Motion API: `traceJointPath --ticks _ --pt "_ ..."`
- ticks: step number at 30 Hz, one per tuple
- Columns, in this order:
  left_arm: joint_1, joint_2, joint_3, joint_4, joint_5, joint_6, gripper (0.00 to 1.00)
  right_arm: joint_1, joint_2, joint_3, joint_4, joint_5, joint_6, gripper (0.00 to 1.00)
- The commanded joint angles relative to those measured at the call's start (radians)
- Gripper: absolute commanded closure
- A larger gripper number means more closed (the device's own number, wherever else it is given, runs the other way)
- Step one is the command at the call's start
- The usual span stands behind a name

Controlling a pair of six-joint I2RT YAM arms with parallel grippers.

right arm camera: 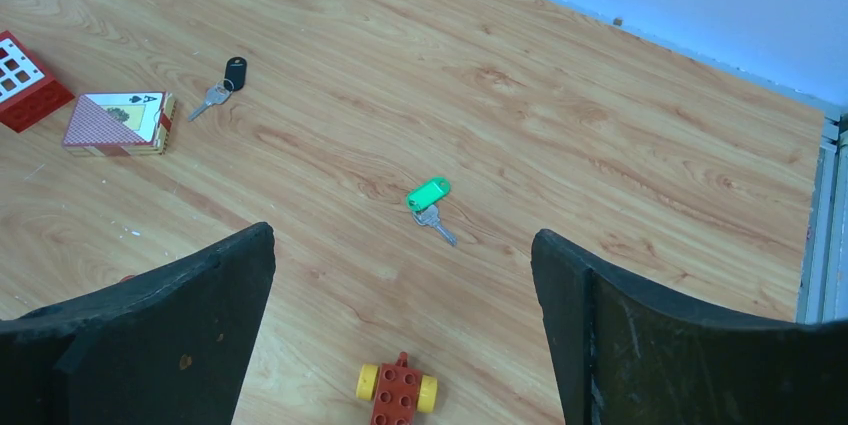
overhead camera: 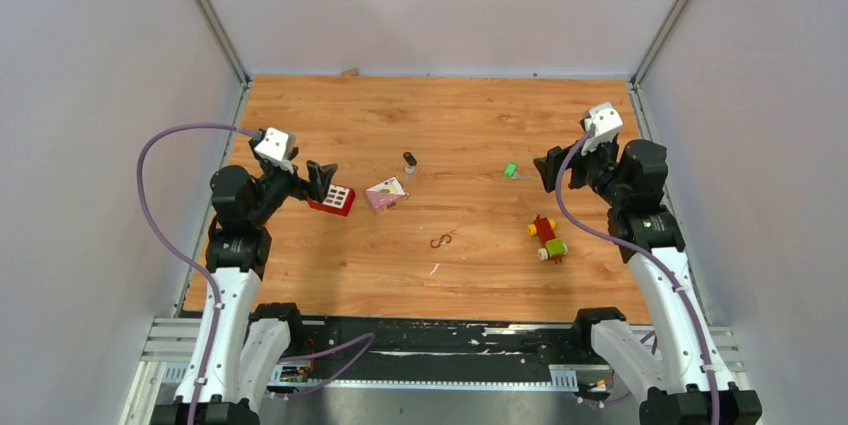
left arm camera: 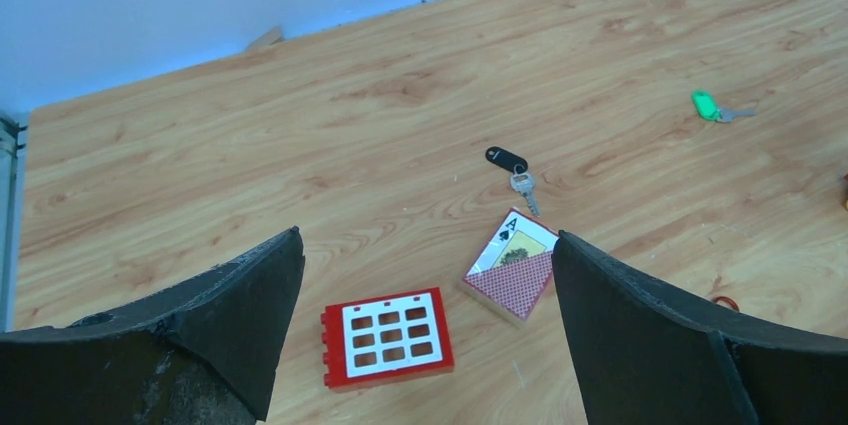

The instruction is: Put the keys on the keyring

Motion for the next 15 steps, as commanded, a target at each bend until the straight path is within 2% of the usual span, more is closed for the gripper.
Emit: traceJointPath --ticks 1,11,15 --pt "0.003 -0.01 0.042 -0.009 -0.026 0.02 0.0 0.004 -0.017 0.001 0.036 -0.018 0.009 0.0" --pt "0.003 0.015 0.086 -0.075 -0.111 0.069 0.0 0.004 -0.016 -0.004 0.029 -0.039 -0.028 0.0" --pt "0.003 0.077 0.15 -0.157 -0.127 0.091 0.0 0.009 -0.01 -0.009 0.008 -0.12 -0.078 0.0"
